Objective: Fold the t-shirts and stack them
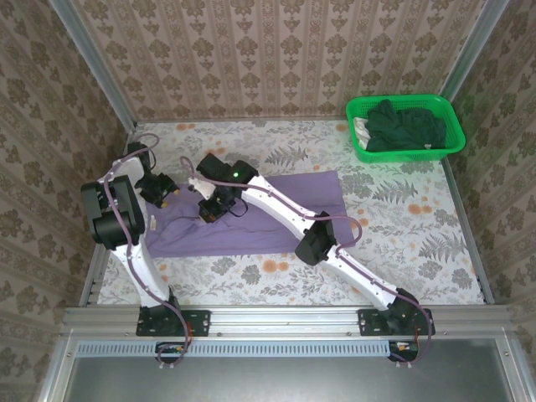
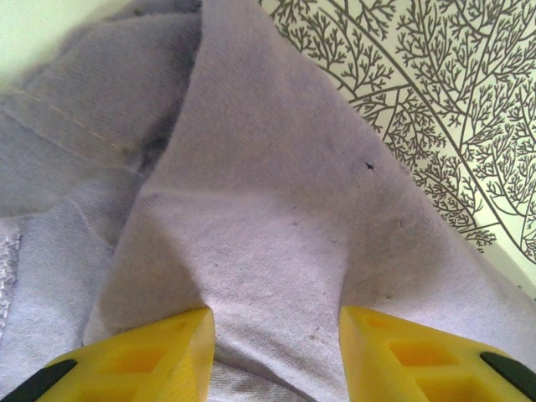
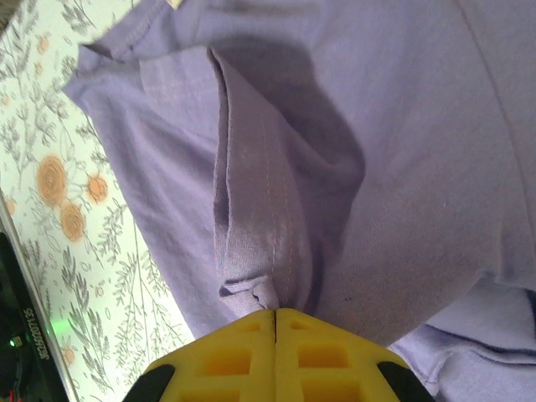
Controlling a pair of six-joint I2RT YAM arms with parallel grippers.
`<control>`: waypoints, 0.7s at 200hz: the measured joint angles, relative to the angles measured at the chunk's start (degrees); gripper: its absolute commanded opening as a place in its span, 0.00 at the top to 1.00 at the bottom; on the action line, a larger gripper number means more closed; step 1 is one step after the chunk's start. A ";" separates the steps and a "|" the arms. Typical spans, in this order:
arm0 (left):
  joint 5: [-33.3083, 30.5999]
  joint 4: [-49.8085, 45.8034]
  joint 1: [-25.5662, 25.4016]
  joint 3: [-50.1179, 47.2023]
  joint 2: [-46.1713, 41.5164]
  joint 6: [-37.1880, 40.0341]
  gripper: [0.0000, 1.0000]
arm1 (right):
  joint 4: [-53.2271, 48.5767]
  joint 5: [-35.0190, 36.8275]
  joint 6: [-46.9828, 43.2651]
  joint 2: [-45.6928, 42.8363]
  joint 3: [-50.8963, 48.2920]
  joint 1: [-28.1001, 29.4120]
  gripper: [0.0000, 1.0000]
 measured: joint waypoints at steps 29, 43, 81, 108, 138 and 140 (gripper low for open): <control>0.24 0.02 0.31 0.00 0.04 0.00 0.56 | -1.20 0.11 -0.37 -0.92 -4.39 0.04 1.00; 0.39 0.02 0.35 0.04 0.11 0.00 0.56 | -2.01 0.48 -0.42 -1.49 -5.95 0.04 1.00; 0.46 0.02 0.35 0.09 0.20 -0.02 0.56 | -2.56 2.29 -0.57 -2.56 -6.49 -0.02 0.97; 0.61 0.02 0.35 0.13 0.22 -0.04 0.55 | -3.23 4.46 -0.59 -3.15 -6.56 -0.24 0.89; 0.72 0.02 0.35 0.15 0.22 -0.17 0.55 | -3.82 6.16 -1.11 -3.89 -8.20 -0.24 0.77; 0.72 0.02 0.35 0.15 0.22 -0.17 0.55 | -3.96 6.21 -1.31 -3.91 -8.35 -0.24 0.75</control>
